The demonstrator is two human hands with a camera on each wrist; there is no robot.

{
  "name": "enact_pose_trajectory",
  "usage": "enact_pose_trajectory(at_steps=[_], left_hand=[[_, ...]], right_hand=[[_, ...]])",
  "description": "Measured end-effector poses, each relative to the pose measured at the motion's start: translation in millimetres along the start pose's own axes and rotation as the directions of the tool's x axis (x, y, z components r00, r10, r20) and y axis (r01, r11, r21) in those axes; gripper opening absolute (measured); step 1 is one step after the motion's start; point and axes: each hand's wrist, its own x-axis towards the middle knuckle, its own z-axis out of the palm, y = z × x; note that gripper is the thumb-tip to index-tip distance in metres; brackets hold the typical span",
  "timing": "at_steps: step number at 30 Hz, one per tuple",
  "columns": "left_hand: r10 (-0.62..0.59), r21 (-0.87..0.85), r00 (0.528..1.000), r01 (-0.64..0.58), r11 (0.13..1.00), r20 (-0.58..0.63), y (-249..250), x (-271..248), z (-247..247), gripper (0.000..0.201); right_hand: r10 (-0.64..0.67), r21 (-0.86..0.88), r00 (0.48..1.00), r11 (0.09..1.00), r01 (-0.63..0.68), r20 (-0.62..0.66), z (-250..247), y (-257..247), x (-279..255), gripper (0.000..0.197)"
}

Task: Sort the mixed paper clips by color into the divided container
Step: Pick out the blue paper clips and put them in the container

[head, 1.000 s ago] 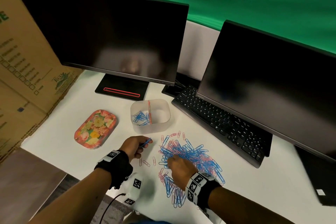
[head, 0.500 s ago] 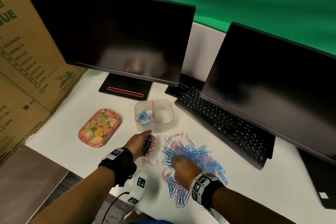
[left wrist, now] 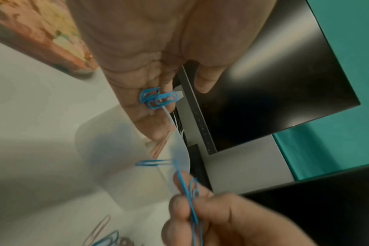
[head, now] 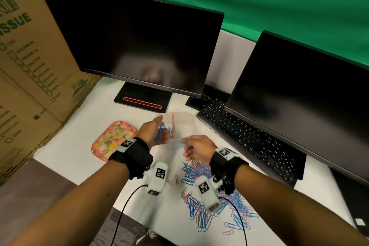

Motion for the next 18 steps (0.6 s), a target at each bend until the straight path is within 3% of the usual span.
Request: enact_pose_trajectory(at_steps=[5, 10, 18], left_hand=[[0.010, 0.032, 0.998, -0.008, 0.999, -0.065, 16.2, 7.9, 5.0, 0.029], [0.005, 0.118, 0.997, 0.004, 0.993, -0.078, 22.6, 7.4, 3.5, 0.031], [0.071, 0.174, 0.992, -0.052, 0.983, -0.106, 18.3, 6.7, -3.3, 0.036]], right_hand=[[-0.030, -0.017, 0.997, 0.999, 0.029, -0.067, 28.4, -40.7, 36.3, 0.022], [-0.005, -0.099, 0.991, 0.995, -0.008, -0.131, 44.7, -58.9, 61.3, 0.012], [-0.013, -0.169, 0.999, 0.986, 0.004, -0.048, 38.2, -60.4, 78.8, 0.010]])
